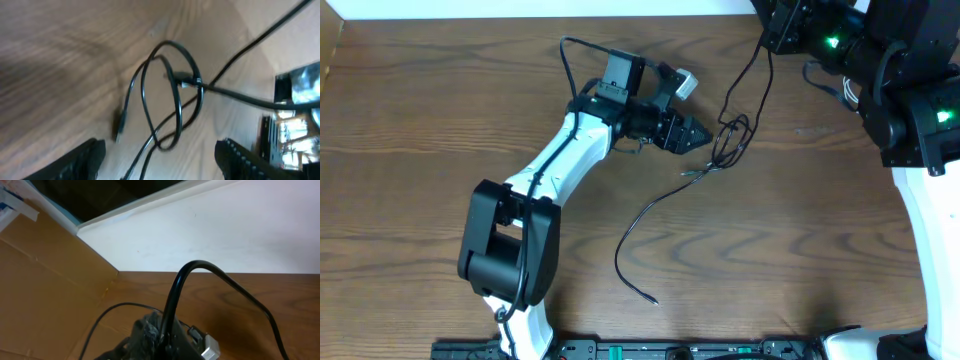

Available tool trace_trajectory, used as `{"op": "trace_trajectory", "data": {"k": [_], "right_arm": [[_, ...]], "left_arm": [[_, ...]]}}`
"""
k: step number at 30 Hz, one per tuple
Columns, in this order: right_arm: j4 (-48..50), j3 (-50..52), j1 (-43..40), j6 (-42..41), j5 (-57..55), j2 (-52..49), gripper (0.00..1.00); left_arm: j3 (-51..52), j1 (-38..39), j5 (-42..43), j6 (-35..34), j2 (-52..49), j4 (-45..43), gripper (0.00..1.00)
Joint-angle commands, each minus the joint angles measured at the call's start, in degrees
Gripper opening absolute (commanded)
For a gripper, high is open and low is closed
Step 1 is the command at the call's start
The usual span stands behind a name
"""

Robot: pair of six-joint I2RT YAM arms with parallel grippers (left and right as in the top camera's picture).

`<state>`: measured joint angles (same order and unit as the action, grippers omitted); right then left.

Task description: Untangle cables

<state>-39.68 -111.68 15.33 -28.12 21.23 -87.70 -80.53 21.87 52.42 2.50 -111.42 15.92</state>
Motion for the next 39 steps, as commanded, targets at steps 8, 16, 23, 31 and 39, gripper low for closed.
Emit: {"op": "trace_trajectory", "data": {"k": [8,16,23,31,39], "right_arm": [[-0.39,-0.02,-0.37,-0.57,1.86,0.87,0.01],[1.22,-0.02,-1.07,-0.52,3.43,1.84,0.01],[1.70,-0.02,-7.17,-0.09,-0.85,9.75,0.01],[-3.93,-0.02,-20.28,0.35,-5.05,18.23,0.01],[-5.62,-0.02,-33.83,2.08,-12.37,19.54,0.01]], "left_arm": [[1.42,4.15,1.11,-10.36,-6.34,-8.07,0.66],[1.42,4.90,-11.91,-13.66,-8.31,-8.70,0.07],[1.40,1.53,-28.15,-24.30,-8.28,-7.82,0.07],[1.40,-2.25,-29.64,-23.91,-8.28,-7.87,0.07],[1.40,-5.27,-29.51,-20.17,-7.87,-4.68,0.07]]}}
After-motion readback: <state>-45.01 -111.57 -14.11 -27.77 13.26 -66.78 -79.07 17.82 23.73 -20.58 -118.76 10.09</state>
